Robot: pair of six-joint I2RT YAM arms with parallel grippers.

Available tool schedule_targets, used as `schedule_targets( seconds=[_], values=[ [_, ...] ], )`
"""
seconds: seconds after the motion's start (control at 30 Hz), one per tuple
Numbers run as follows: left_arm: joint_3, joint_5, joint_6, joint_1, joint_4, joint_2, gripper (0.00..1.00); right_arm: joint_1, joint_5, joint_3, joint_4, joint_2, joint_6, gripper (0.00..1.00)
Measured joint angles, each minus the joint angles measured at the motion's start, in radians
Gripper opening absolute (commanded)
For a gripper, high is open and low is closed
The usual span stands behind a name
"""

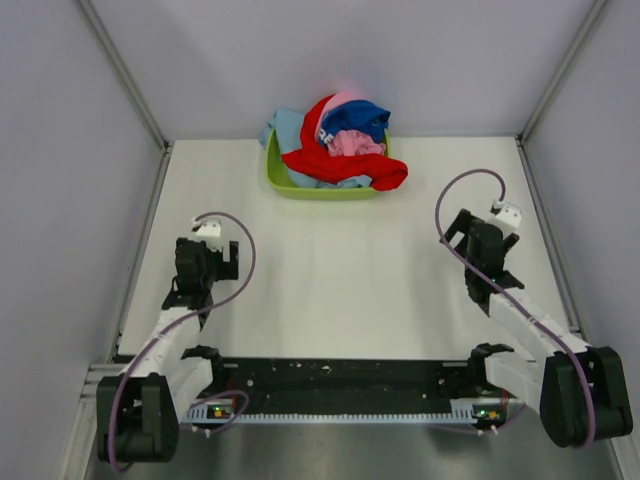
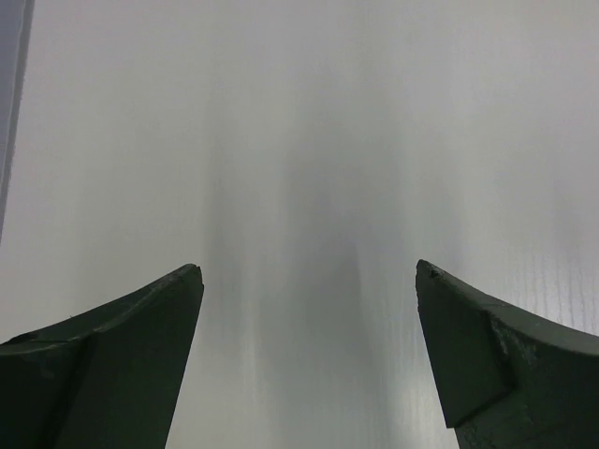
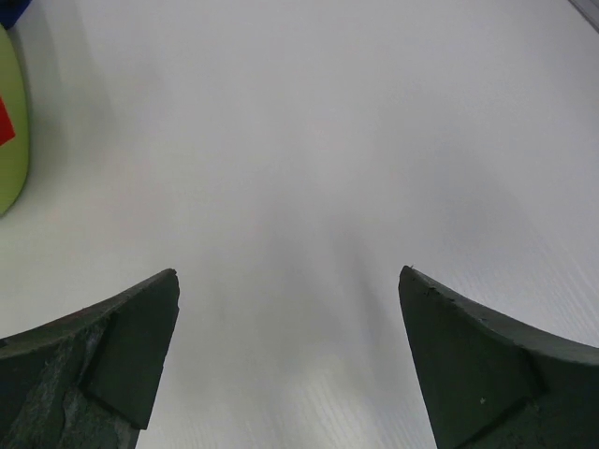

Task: Fold and stack the t-shirts
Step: Grab crumpled tshirt from bin with the right arm

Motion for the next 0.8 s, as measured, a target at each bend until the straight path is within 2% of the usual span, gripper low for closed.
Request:
schedule_targets(
  seconds=[0.17,0.27,0.4,0.53,0.67,0.8],
  values=[
    [0.099,-0.041,0.042,0.0,-0.097,0.013,0.99,0.0,-0.13,0.079,-0.059,0.029,-0.029,0.98],
    [0.248,-0.04,0.111,0.0,-0.187,0.06,0.98,0.0,-0.278,0.301,-0.134,0.136,-0.064,0.93],
    [0.472,0.025,0.142,0.0,-0.305,0.15,0.98,0.0,-0.526,0.735,-0.18,0.386,-0.099,0.79],
    [0.589,0.14,0.148,0.0,-0.382,0.219,0.98,0.0,-0.687,1.121,-0.196,0.668,-0.09,0.79],
    [0.632,0.192,0.157,-0.002,-0.454,0.304,0.98,0.0,-0.73,1.451,-0.193,0.972,0.008,0.82],
    [0.635,0.195,0.16,-0.002,-0.507,0.371,0.98,0.0,-0.664,1.677,-0.197,1.248,0.158,0.81]
  ],
)
